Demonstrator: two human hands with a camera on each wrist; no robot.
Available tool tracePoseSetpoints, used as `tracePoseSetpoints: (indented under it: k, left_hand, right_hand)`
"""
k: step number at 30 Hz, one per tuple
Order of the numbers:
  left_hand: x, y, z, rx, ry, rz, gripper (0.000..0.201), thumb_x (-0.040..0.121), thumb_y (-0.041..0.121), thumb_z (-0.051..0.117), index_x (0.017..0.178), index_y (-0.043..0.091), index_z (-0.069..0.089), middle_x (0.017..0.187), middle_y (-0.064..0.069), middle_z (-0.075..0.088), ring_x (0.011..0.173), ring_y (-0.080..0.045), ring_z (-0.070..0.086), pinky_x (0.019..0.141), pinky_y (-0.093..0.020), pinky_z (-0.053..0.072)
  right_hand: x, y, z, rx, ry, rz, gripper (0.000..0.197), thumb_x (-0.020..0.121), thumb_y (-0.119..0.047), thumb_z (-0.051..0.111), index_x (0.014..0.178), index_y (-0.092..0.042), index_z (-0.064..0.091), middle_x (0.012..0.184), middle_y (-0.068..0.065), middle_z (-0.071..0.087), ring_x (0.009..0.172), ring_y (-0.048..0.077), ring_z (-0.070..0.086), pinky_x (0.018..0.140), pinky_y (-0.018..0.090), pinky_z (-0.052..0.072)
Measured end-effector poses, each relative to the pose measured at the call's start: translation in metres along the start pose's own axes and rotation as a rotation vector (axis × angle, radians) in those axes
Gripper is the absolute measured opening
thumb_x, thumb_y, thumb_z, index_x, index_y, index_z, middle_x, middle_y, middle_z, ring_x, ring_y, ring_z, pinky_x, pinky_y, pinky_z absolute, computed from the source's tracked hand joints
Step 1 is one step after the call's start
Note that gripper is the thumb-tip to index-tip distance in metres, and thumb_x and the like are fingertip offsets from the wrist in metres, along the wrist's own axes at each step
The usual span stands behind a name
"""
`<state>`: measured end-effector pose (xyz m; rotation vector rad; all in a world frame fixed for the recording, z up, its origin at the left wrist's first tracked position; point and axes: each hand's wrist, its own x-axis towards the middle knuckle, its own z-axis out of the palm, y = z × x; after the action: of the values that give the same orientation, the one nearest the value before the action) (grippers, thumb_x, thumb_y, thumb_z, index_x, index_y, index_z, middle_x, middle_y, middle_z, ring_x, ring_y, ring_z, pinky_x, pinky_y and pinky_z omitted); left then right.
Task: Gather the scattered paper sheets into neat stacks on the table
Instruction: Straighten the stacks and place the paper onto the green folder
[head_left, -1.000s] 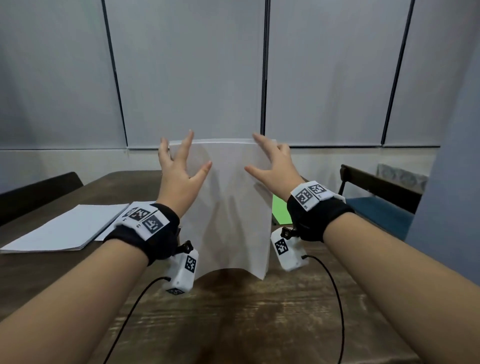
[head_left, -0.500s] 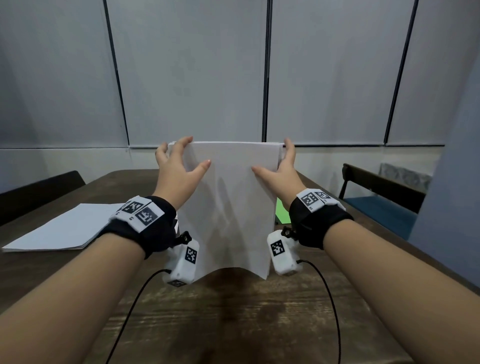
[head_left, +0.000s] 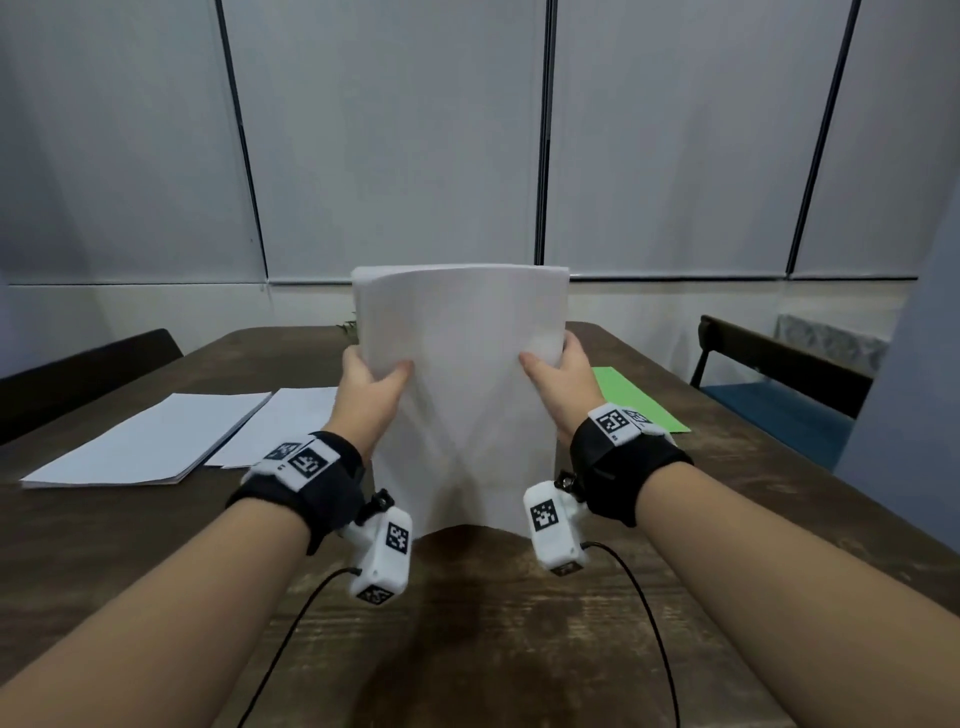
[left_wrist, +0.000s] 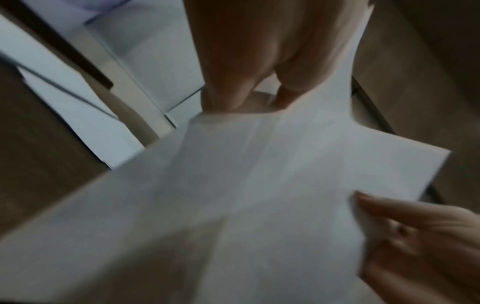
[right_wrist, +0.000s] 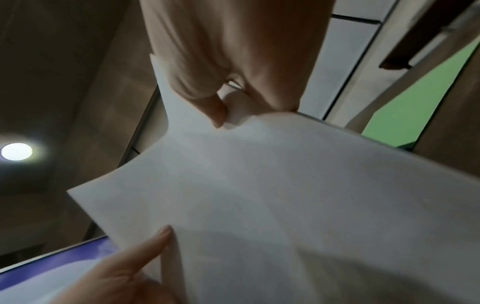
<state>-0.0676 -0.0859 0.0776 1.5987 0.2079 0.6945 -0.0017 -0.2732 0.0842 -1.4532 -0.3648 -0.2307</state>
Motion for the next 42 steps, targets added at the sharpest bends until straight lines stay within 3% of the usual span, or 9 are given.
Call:
tracePoseSetpoints:
  k: [4,7,10,15,21,23,31,38,42]
  left_hand:
    - [0.003,0.016,0.019,0.092,0.169,0.169,0.022,0.093,0.009,0.049,0.113,0.01,0.042,0.115,-0.013,0.058,0.105,-0.031,0.058,0.095,-0.042,0.048]
    - [0.007,0.02,0.024,0.165,0.27,0.289,0.024,0.092,0.015,0.047,0.114,0.008,0.041,0.114,-0.013,0.056,0.106,-0.034,0.054,0.095,-0.048,0.045]
    - [-0.001,0.001,0.024,0.171,0.29,0.227,0.032,0.092,0.021,0.049,0.119,0.009,0.037,0.116,-0.013,0.055,0.108,-0.035,0.051,0.095,-0.048,0.044]
    - [-0.008,-0.053,0.004,0.088,0.167,-0.03,0.033,0.092,0.027,0.055,0.112,0.015,0.032,0.111,-0.007,0.054,0.107,-0.029,0.056,0.095,-0.042,0.047]
    - [-0.007,-0.076,-0.005,0.051,0.067,-0.081,0.045,0.086,0.041,0.059,0.113,0.016,0.033,0.12,-0.004,0.052,0.112,-0.023,0.055,0.099,-0.048,0.045]
    - [-0.006,-0.082,-0.005,0.035,0.064,-0.084,0.047,0.079,0.049,0.059,0.108,0.02,0.036,0.119,-0.003,0.054,0.111,-0.023,0.056,0.098,-0.049,0.046]
    - [-0.005,-0.074,-0.005,0.125,0.074,0.087,0.024,0.095,0.025,0.055,0.108,0.016,0.037,0.116,-0.007,0.056,0.107,-0.022,0.057,0.094,-0.044,0.049]
    - [-0.017,-0.092,-0.021,0.562,-0.151,-0.144,0.028,0.096,0.01,0.05,0.11,0.007,0.026,0.125,-0.02,0.049,0.113,-0.03,0.051,0.089,-0.033,0.039]
    - [-0.005,-0.084,-0.016,0.599,-0.308,-0.331,0.036,0.095,0.015,0.054,0.119,0.003,0.031,0.12,-0.009,0.048,0.106,-0.025,0.05,0.092,-0.034,0.043]
  right_hand:
    - [0.005,-0.012,0.013,-0.006,0.019,-0.139,0.03,0.085,0.006,0.053,0.096,-0.021,0.057,0.105,0.012,0.067,0.097,0.027,0.065,0.094,0.047,0.051]
    - [0.011,-0.015,0.022,-0.052,0.116,-0.224,0.028,0.081,-0.006,0.053,0.104,-0.021,0.059,0.108,0.013,0.066,0.102,0.029,0.063,0.095,0.046,0.05]
    - [0.009,0.009,0.024,-0.111,0.176,-0.134,0.038,0.084,-0.016,0.053,0.122,-0.015,0.056,0.116,0.014,0.061,0.108,0.029,0.06,0.099,0.045,0.046]
    - [-0.014,0.067,0.014,-0.166,0.042,0.052,0.009,0.095,-0.021,0.054,0.102,-0.022,0.049,0.111,0.004,0.063,0.111,0.027,0.059,0.1,0.04,0.044]
    - [-0.011,0.085,0.007,-0.037,-0.075,0.113,0.046,0.083,-0.033,0.07,0.117,-0.019,0.042,0.125,0.007,0.055,0.111,0.018,0.059,0.097,0.036,0.048]
    - [-0.01,0.088,0.006,-0.035,-0.091,0.139,0.042,0.087,-0.028,0.067,0.119,-0.021,0.041,0.125,0.006,0.057,0.111,0.019,0.059,0.1,0.041,0.047]
    - [-0.009,0.088,0.009,-0.074,-0.002,0.03,0.02,0.092,-0.013,0.06,0.096,-0.03,0.049,0.112,0.001,0.064,0.107,0.019,0.062,0.1,0.043,0.047]
    - [-0.031,0.109,0.002,-0.287,-0.116,0.206,0.03,0.1,-0.02,0.047,0.128,-0.014,0.037,0.116,-0.001,0.054,0.118,0.022,0.054,0.098,0.03,0.04]
    - [-0.027,0.098,-0.007,-0.433,-0.083,0.207,0.024,0.099,-0.017,0.048,0.12,-0.007,0.044,0.121,0.009,0.058,0.11,0.028,0.057,0.096,0.038,0.045]
